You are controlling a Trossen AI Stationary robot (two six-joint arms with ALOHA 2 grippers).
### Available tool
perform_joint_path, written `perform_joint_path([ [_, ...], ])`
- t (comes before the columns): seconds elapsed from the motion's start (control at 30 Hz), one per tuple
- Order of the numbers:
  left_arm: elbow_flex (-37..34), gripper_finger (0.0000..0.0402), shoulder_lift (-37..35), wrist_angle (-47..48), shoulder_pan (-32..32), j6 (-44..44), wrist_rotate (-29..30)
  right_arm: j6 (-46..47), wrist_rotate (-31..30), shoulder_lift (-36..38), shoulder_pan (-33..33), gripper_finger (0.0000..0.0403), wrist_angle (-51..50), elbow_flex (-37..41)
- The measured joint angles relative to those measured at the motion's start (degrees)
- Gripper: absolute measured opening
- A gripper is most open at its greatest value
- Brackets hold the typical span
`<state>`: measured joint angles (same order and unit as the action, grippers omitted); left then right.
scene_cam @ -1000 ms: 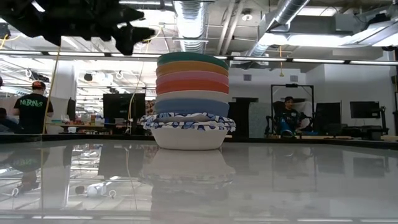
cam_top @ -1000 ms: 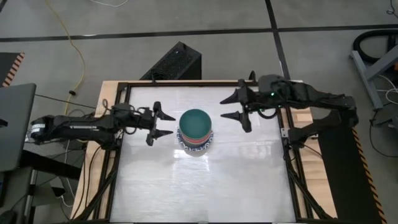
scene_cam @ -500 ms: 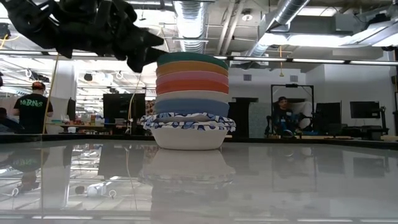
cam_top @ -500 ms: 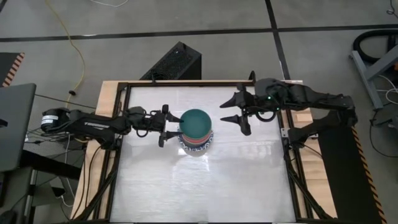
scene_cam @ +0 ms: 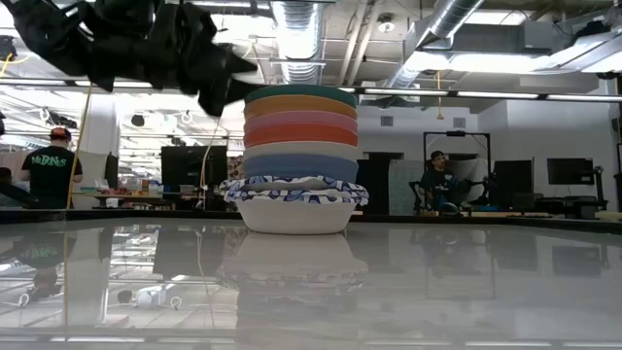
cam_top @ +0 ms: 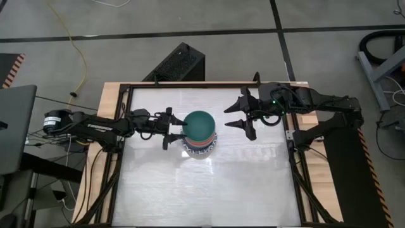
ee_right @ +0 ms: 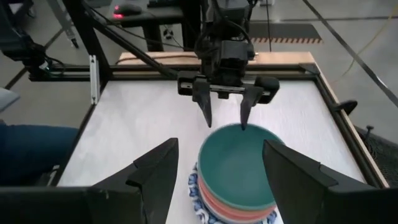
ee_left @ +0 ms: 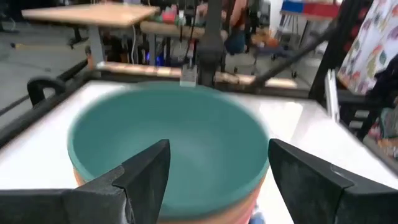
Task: Nest bowls inside each other
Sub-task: Return to Home Position
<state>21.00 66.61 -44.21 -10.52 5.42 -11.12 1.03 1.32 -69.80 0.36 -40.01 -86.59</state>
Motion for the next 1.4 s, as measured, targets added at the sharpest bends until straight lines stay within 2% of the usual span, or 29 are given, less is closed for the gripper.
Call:
perform_joint_path([
  [0.2,3.4,0.0261,-8.3,-0.3,0.0,0.6,-0.2,-5.5,0.0,2.4,1.2,0.0254,-0.3,0.0],
  [0.37,5.3,0.0261,-19.7,2.2,-0.1,2.8,-2.2,-5.6,-0.8,6.4,2.2,0.0254,-2.1,0.0],
  [0.47,8.3,0.0261,-27.7,12.4,-1.2,3.1,0.0,3.7,-6.2,10.4,0.8,0.0254,-5.9,0.0],
  [0.6,15.1,0.0261,-35.9,32.3,-3.7,-0.5,6.8,5.4,-15.3,17.5,-0.5,0.0254,-8.2,0.3],
  [0.67,17.7,0.0261,-38.5,40.5,-4.6,-1.3,8.5,4.7,-16.2,21.5,-0.4,0.0254,-5.9,2.6],
  [0.77,17.9,0.0261,-42.6,45.2,-5.0,-2.3,6.8,1.9,-11.4,29.5,0.7,0.0254,-0.8,10.8],
  [0.87,14.6,0.0261,-46.9,44.2,-4.9,-3.0,5.4,2.5,-8.8,38.2,2.3,0.0254,10.3,23.3],
  [1.1,-0.2,0.0261,-55.5,35.7,-5.0,0.4,7.0,4.6,-8.8,52.0,5.5,0.0254,28.4,47.7],
  [1.33,-10.5,0.0261,-58.9,31.9,-5.0,4.6,6.9,1.4,-10.7,59.6,6.9,0.0254,43.9,65.5],
  [1.4,-12.8,0.0261,-59.5,30.4,-5.0,5.6,5.6,1.1,-11.5,62.6,6.9,0.0254,45.6,70.1],
])
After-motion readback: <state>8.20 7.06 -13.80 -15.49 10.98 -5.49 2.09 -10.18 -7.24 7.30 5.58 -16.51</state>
